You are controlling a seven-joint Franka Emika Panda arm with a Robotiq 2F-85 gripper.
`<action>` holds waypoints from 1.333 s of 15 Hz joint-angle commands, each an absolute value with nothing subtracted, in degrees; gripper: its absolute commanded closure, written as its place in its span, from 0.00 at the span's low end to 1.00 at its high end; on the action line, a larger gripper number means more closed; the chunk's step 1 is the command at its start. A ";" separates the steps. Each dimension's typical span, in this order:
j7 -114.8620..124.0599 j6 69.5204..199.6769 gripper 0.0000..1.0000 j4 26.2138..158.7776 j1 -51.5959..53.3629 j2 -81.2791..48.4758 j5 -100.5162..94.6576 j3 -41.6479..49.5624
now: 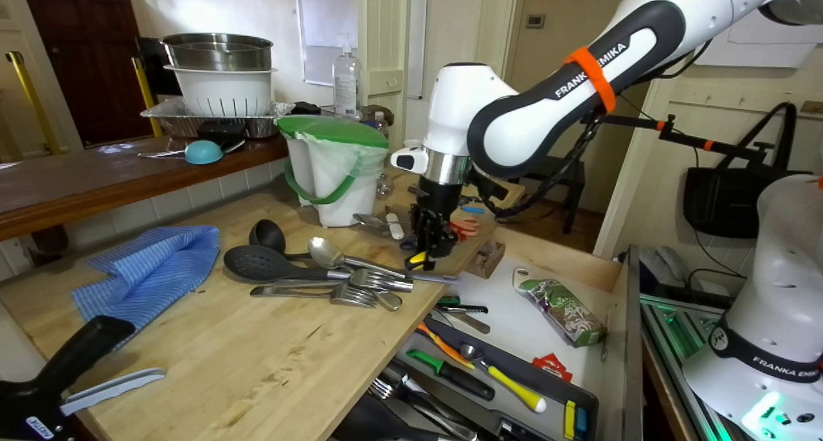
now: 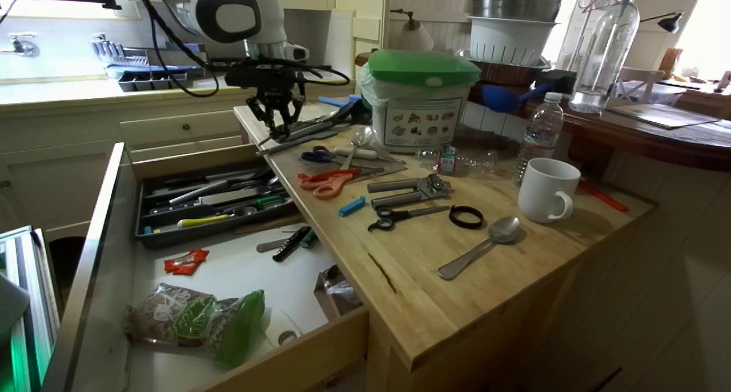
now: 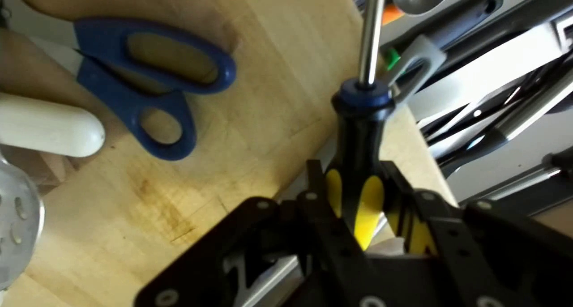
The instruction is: Pick up the screw driver and place it in the drawer to the right of the cutlery holder
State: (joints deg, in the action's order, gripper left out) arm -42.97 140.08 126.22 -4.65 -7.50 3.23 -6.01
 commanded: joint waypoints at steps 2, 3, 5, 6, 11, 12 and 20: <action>-42.96 142.60 0.91 136.17 -1.06 -1.13 -1.93 -5.44; -42.47 143.35 0.91 137.76 -0.39 -0.31 -3.57 -5.44; -40.94 146.35 0.91 141.20 0.97 1.11 -6.15 -5.62; -40.20 148.18 0.91 142.68 1.48 1.44 -7.10 -5.63; -33.74 155.54 0.91 148.35 3.36 2.54 -10.90 -5.68; -32.58 157.11 0.91 149.29 3.51 2.60 -11.18 -5.63; -12.48 164.35 0.91 154.43 2.21 3.80 -30.71 -5.84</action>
